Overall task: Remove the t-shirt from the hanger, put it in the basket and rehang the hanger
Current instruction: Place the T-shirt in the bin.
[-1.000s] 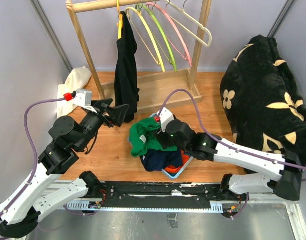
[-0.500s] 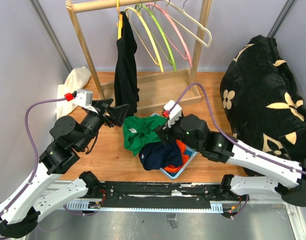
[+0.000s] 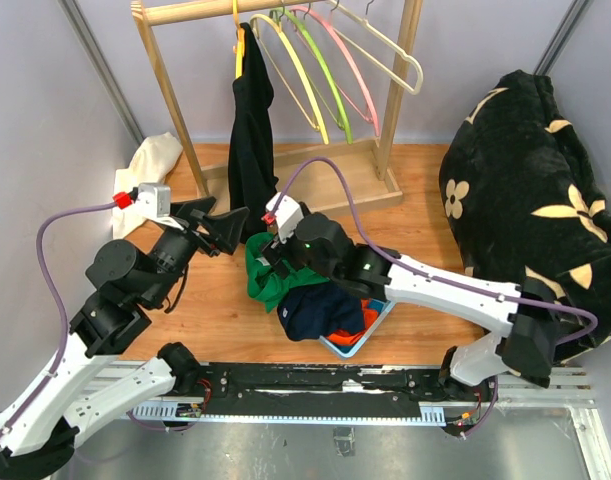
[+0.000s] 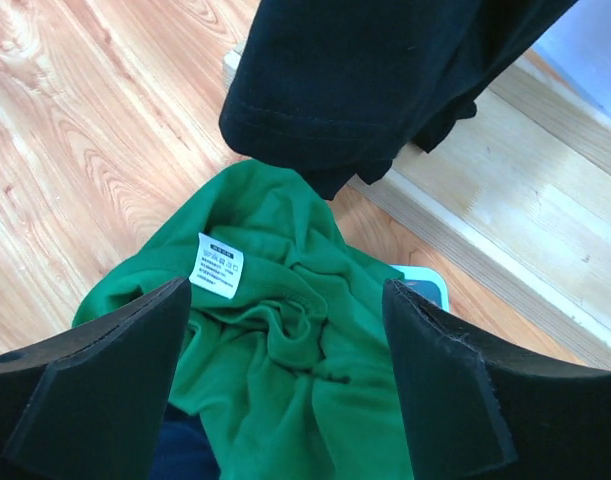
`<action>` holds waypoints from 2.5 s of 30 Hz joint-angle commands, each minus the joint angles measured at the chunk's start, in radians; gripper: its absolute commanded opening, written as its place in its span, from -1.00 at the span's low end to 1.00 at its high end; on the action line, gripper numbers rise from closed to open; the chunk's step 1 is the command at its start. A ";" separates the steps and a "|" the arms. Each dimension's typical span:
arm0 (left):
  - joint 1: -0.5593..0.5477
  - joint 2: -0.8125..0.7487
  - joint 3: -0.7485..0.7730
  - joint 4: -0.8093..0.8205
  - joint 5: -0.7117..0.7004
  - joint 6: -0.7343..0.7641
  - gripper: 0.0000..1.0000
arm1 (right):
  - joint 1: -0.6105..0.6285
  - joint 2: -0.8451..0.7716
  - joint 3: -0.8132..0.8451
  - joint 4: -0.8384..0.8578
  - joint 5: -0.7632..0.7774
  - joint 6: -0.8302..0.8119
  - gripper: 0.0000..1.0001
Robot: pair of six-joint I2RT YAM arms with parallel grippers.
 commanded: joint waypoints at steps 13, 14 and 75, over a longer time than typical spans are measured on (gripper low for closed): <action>-0.002 -0.009 -0.015 0.027 -0.035 0.030 0.63 | -0.109 0.074 -0.130 0.050 -0.012 0.063 0.04; -0.002 -0.007 -0.015 0.028 -0.034 0.030 0.63 | -0.109 0.056 -0.159 0.047 -0.004 0.074 -0.09; -0.184 0.523 -0.254 0.257 0.008 -0.137 0.54 | -0.102 -0.470 -0.534 -0.149 0.020 0.230 -0.43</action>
